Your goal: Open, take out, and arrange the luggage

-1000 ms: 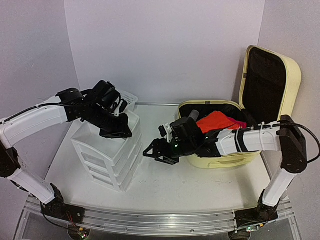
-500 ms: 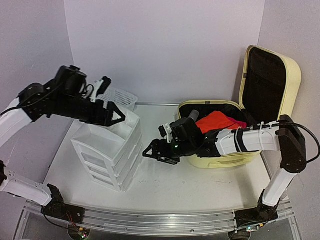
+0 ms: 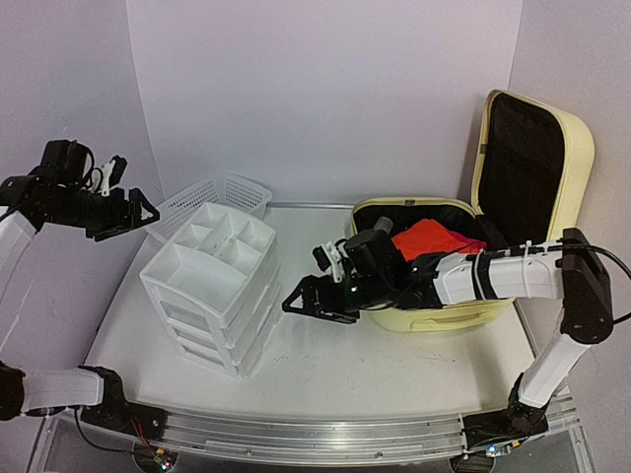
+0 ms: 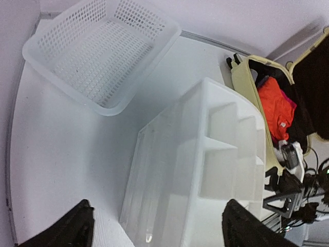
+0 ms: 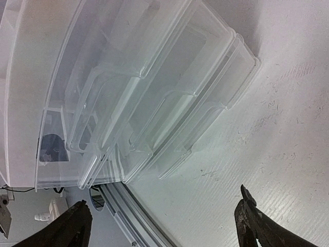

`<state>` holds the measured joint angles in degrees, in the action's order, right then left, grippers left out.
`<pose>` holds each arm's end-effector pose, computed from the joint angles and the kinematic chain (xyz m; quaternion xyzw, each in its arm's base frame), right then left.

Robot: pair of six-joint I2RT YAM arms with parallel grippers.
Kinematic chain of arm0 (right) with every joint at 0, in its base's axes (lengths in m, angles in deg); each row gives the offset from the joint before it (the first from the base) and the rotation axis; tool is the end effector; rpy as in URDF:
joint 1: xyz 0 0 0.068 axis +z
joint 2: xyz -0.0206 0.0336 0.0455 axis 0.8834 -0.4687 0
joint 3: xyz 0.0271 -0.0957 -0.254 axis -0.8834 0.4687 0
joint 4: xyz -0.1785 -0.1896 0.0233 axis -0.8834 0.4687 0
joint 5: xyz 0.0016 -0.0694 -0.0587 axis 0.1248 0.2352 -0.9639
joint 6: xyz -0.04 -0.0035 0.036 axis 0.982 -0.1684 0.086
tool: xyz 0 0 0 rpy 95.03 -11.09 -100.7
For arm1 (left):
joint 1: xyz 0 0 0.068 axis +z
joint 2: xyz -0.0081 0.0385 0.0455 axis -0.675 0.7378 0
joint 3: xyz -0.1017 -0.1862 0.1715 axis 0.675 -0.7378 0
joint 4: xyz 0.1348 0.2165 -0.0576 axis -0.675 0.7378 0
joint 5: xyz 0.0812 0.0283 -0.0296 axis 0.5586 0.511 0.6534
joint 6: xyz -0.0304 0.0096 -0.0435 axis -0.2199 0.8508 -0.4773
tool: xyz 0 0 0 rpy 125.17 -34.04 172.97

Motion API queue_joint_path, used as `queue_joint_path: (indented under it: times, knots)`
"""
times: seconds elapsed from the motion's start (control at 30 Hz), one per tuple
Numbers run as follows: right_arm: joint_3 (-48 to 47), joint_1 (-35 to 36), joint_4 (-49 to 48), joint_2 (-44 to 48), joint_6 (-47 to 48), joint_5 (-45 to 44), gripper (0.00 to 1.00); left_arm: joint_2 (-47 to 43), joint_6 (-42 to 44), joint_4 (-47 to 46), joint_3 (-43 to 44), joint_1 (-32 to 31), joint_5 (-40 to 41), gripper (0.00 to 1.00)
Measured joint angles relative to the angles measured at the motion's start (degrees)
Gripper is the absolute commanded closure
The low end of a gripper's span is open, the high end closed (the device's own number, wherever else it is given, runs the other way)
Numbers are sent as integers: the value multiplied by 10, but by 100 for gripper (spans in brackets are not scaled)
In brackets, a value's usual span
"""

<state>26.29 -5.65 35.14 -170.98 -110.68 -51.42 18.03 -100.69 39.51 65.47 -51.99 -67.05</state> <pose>0.1946 0.3148 0.2141 -0.1526 0.8717 0.4394 0.1544 0.1681 -0.0384 0.4092 0.0300 0.9033 -0.2055 0.3754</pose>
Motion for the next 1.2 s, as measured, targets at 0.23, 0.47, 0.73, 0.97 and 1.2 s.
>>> queue_joint_path:
  times: [0.23,0.47,0.73,0.97,1.2]
  knots:
    - [22,0,5,30,0,0,4,79,-33,-116,-172,197,-236,75]
    - [28,0,21,33,1,0,3,122,-79,-239,-296,214,-417,100]
    - [14,0,38,29,6,0,3,125,-79,-282,-336,195,-488,100]
    - [-21,0,47,13,6,-15,2,138,-86,-314,-351,133,-500,100]
    - [-71,8,52,-23,-25,-48,3,139,-102,-340,-387,126,-509,100]
